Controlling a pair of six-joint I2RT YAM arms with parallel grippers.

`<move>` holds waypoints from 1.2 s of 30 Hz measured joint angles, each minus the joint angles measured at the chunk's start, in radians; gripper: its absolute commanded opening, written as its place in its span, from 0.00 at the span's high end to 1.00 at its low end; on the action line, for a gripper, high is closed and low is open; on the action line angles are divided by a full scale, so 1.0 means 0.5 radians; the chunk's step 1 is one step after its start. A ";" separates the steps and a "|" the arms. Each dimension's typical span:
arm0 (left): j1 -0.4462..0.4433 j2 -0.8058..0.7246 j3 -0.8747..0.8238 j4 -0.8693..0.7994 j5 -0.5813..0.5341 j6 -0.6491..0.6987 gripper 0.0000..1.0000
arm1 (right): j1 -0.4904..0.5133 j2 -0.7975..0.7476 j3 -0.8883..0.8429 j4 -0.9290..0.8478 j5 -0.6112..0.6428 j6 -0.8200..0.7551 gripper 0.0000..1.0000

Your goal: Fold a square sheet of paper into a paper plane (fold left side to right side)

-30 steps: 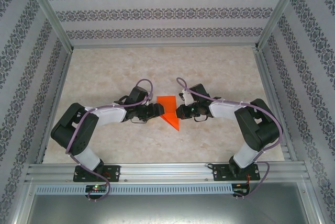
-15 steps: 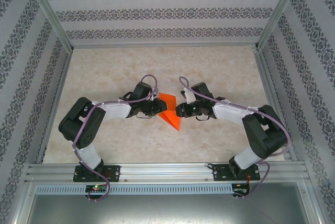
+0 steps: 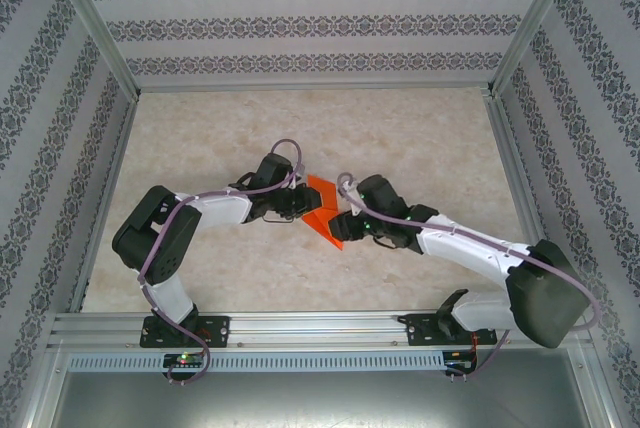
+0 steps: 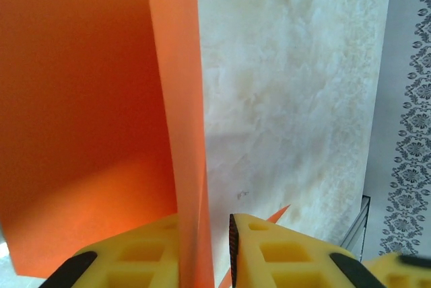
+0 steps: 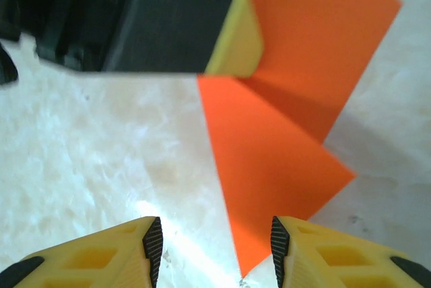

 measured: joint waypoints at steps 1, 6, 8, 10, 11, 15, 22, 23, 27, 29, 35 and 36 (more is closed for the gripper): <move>0.000 0.000 0.009 0.000 0.000 -0.003 0.76 | 0.042 0.036 -0.008 0.015 0.035 0.014 0.52; 0.000 0.000 0.022 -0.014 0.001 -0.031 0.77 | 0.138 0.234 -0.014 0.080 0.171 0.052 0.55; 0.000 0.000 0.028 -0.034 0.001 -0.039 0.77 | 0.146 0.296 -0.012 0.097 0.211 0.058 0.56; 0.000 0.000 0.038 -0.040 0.001 -0.046 0.77 | 0.153 0.332 -0.012 0.113 0.236 0.066 0.57; 0.000 0.000 0.041 -0.042 0.001 -0.047 0.77 | 0.155 0.348 -0.011 0.123 0.249 0.069 0.57; 0.000 0.000 0.047 -0.053 0.001 -0.052 0.77 | 0.155 0.394 0.002 0.150 0.278 0.077 0.59; 0.000 0.000 0.064 -0.084 0.001 -0.053 0.77 | 0.159 0.455 0.014 0.175 0.307 0.082 0.63; 0.000 0.000 0.069 -0.087 0.001 -0.053 0.77 | 0.159 0.463 0.018 0.175 0.312 0.082 0.63; -0.001 0.000 0.081 -0.089 0.001 -0.053 0.77 | 0.159 0.490 0.034 0.176 0.321 0.082 0.66; -0.001 0.000 0.081 -0.090 0.001 -0.053 0.76 | 0.159 0.500 0.035 0.176 0.323 0.082 0.68; -0.001 0.000 0.082 -0.120 -0.007 -0.052 0.70 | 0.159 0.507 0.035 0.175 0.331 0.082 0.77; -0.001 -0.001 0.082 -0.128 -0.008 -0.052 0.67 | 0.159 0.507 0.035 0.175 0.331 0.082 0.78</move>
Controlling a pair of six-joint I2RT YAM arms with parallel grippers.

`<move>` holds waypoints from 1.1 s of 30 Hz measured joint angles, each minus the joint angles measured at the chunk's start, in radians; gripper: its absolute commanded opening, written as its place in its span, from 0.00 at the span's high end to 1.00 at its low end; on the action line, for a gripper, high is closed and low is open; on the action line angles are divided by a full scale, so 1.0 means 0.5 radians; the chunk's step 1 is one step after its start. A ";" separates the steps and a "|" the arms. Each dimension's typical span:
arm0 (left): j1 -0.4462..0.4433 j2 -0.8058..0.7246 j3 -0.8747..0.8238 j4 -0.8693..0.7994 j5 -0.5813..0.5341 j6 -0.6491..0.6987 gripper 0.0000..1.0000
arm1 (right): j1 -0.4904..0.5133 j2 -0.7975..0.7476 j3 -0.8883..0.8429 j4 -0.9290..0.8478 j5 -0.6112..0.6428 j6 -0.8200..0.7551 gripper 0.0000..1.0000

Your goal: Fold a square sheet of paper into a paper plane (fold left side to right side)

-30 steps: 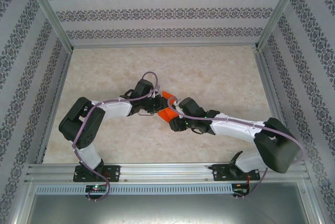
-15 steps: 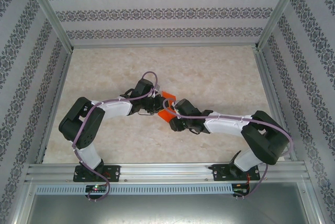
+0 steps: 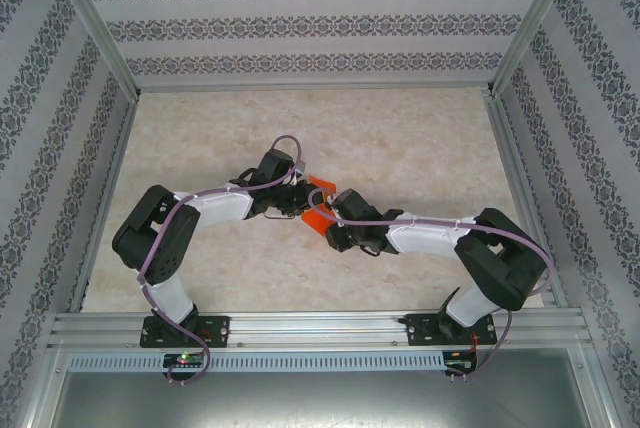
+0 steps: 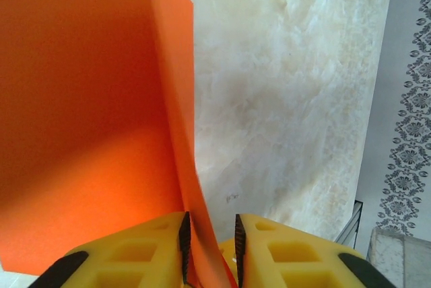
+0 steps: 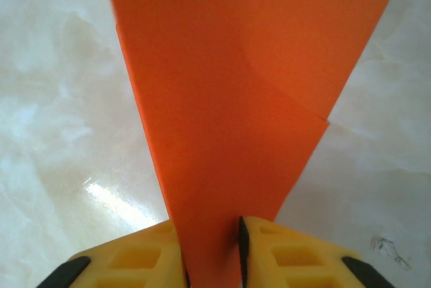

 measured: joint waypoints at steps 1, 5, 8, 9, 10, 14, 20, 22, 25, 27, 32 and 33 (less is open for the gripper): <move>0.000 -0.004 -0.001 -0.016 -0.005 0.000 0.64 | 0.000 0.000 0.000 0.000 0.000 0.000 0.79; 0.001 -0.051 0.000 -0.095 -0.046 0.014 0.57 | 0.000 0.006 0.000 0.000 -0.001 -0.001 0.81; 0.001 -0.110 -0.001 -0.137 -0.069 0.022 0.51 | 0.000 0.028 0.002 0.000 -0.002 -0.002 0.82; 0.005 -0.133 -0.001 -0.147 -0.077 0.024 0.50 | 0.000 0.037 0.004 0.000 -0.002 -0.002 0.83; 0.005 -0.150 -0.001 -0.155 -0.082 0.025 0.48 | 0.000 0.044 0.005 0.000 -0.002 -0.002 0.83; 0.029 -0.229 -0.028 -0.170 -0.105 0.032 0.42 | 0.000 0.054 0.011 -0.001 -0.003 -0.002 0.84; 0.103 -0.385 -0.124 -0.242 -0.150 0.053 0.37 | 0.000 0.054 0.011 0.000 -0.027 -0.001 0.87; 0.123 -0.441 -0.153 -0.268 -0.166 0.060 0.37 | 0.000 0.054 0.011 0.001 -0.043 0.000 0.87; 0.132 -0.491 -0.192 -0.276 -0.172 0.061 0.40 | 0.000 0.054 0.011 0.007 -0.072 0.001 0.87; 0.132 -0.494 -0.226 -0.271 -0.163 0.062 0.44 | -0.001 0.054 0.011 0.018 -0.090 0.006 0.87; 0.131 -0.409 -0.285 -0.238 -0.113 0.060 0.51 | -0.002 0.055 0.007 0.039 -0.124 0.014 0.87; 0.127 -0.373 -0.285 -0.218 -0.102 0.060 0.51 | -0.002 0.055 0.005 0.043 -0.124 0.015 0.87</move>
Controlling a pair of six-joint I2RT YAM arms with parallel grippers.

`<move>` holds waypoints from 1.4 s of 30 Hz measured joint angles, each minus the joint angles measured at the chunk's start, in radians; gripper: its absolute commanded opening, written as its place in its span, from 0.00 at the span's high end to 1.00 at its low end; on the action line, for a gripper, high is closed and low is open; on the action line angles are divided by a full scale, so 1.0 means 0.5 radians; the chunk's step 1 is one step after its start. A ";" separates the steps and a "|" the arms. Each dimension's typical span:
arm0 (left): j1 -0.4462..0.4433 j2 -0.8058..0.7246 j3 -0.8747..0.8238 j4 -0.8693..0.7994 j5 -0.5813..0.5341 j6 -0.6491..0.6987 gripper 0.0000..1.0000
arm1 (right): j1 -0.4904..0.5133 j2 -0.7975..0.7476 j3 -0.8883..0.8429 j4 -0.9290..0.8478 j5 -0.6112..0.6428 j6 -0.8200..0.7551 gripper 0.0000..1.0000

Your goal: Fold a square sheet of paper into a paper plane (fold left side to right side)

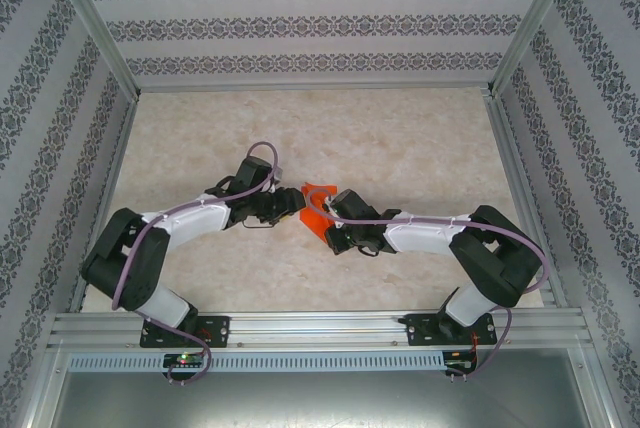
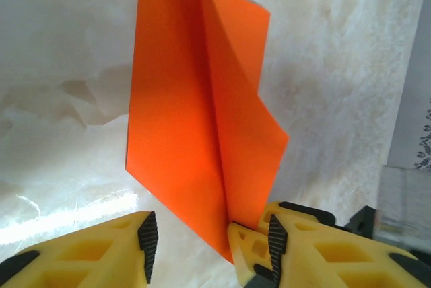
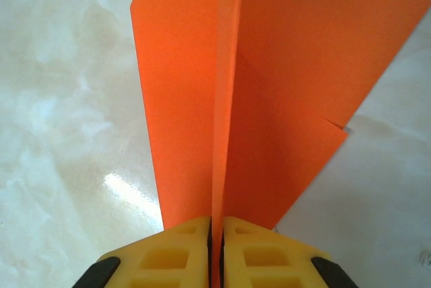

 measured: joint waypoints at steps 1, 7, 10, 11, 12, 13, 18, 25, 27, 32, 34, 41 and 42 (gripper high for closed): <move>-0.007 0.027 0.000 0.011 0.005 0.000 0.52 | 0.000 0.000 -0.001 0.001 0.000 0.000 0.87; -0.038 0.213 0.038 0.085 0.058 0.000 0.53 | -0.001 0.000 -0.009 0.004 0.000 0.000 0.87; -0.057 0.290 0.087 0.120 0.077 -0.001 0.53 | -0.002 0.000 -0.010 0.004 -0.001 0.000 0.87; -0.062 0.311 0.105 0.134 0.086 -0.002 0.53 | -0.003 0.001 -0.010 0.004 -0.001 0.001 0.87; -0.065 0.326 0.120 0.146 0.095 -0.002 0.53 | -0.003 0.001 -0.010 0.004 -0.001 0.001 0.87; -0.068 0.337 0.133 0.155 0.099 -0.002 0.53 | -0.003 0.001 -0.010 0.004 -0.001 0.000 0.87; -0.079 0.421 0.197 0.192 0.113 -0.002 0.53 | -0.003 0.001 -0.010 0.004 -0.001 0.001 0.87; -0.090 0.536 0.242 0.199 0.120 -0.005 0.53 | -0.004 0.010 -0.015 0.016 -0.002 0.000 0.87; -0.091 0.541 0.251 0.211 0.124 -0.006 0.53 | -0.004 0.013 -0.021 0.026 -0.004 0.000 0.86; -0.094 0.563 0.272 0.214 0.127 -0.005 0.53 | -0.005 0.013 -0.022 0.032 -0.014 -0.001 0.85; -0.094 0.568 0.277 0.214 0.127 -0.005 0.53 | -0.009 0.014 -0.022 0.033 -0.020 -0.001 0.84; -0.095 0.575 0.282 0.214 0.127 -0.005 0.54 | -0.034 0.008 -0.031 0.046 -0.076 0.000 0.78; -0.096 0.577 0.283 0.214 0.127 -0.005 0.54 | -0.048 0.001 -0.032 0.045 -0.092 0.000 0.76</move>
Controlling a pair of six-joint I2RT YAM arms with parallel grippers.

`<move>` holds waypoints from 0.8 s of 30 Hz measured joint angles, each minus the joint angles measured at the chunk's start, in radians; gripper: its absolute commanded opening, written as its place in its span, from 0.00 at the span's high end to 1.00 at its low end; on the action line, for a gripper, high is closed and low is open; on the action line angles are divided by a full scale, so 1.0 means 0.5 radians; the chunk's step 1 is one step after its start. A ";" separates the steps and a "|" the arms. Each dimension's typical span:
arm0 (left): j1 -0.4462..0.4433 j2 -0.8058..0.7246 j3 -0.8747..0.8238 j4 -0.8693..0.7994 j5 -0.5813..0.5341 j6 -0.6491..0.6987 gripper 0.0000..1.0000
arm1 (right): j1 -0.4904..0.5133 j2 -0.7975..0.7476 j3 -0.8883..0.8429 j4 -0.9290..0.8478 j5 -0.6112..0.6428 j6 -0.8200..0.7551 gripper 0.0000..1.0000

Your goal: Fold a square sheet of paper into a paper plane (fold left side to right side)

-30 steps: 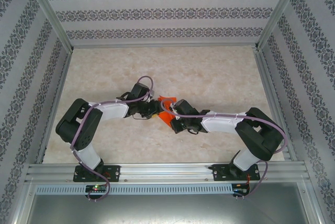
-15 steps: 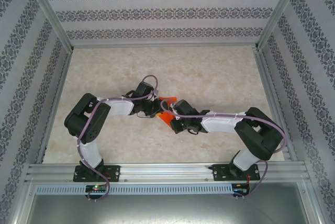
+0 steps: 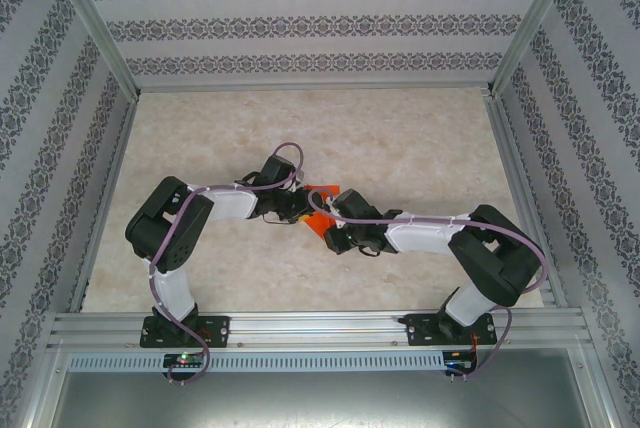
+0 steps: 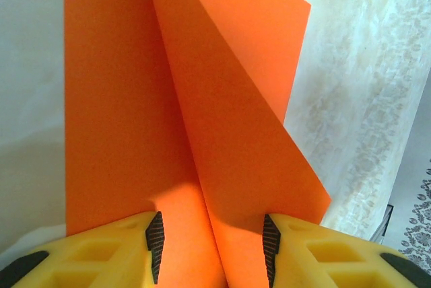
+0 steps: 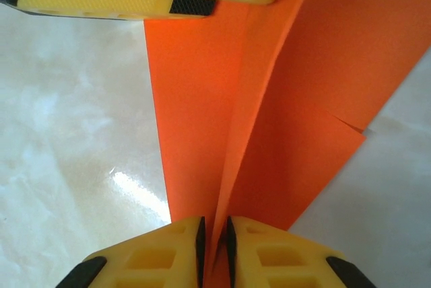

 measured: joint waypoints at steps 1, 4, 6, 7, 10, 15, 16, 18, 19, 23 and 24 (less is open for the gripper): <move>-0.001 0.000 0.001 0.000 0.001 0.000 0.54 | -0.013 -0.010 -0.002 -0.005 -0.015 0.001 0.75; -0.002 0.003 0.004 0.000 0.001 0.000 0.53 | -0.065 -0.079 -0.004 -0.040 -0.061 0.015 0.70; -0.002 0.003 0.005 0.000 0.001 0.000 0.54 | -0.094 -0.143 -0.004 -0.070 -0.084 0.024 0.68; -0.002 0.003 0.005 0.000 0.001 0.000 0.54 | -0.101 -0.175 -0.003 -0.095 -0.089 0.030 0.68; -0.002 0.003 0.005 0.000 0.001 0.000 0.54 | -0.109 -0.220 0.006 -0.176 -0.115 0.045 0.69; -0.002 0.003 0.005 0.000 0.001 0.000 0.54 | -0.082 -0.213 0.025 -0.298 -0.117 0.088 0.69; -0.002 0.003 0.005 0.000 0.001 0.000 0.54 | -0.066 -0.202 0.028 -0.317 -0.117 0.099 0.69; -0.002 0.003 0.005 -0.001 0.001 0.000 0.54 | -0.040 -0.170 0.041 -0.346 -0.110 0.112 0.68; -0.002 0.003 0.005 -0.001 0.001 0.000 0.54 | -0.029 -0.150 0.051 -0.358 -0.108 0.114 0.69; -0.002 0.003 0.006 -0.001 0.001 0.000 0.54 | -0.019 -0.084 0.100 -0.375 -0.096 0.124 0.70; -0.002 0.003 0.006 -0.001 0.001 0.000 0.54 | -0.016 -0.070 0.115 -0.376 -0.095 0.128 0.71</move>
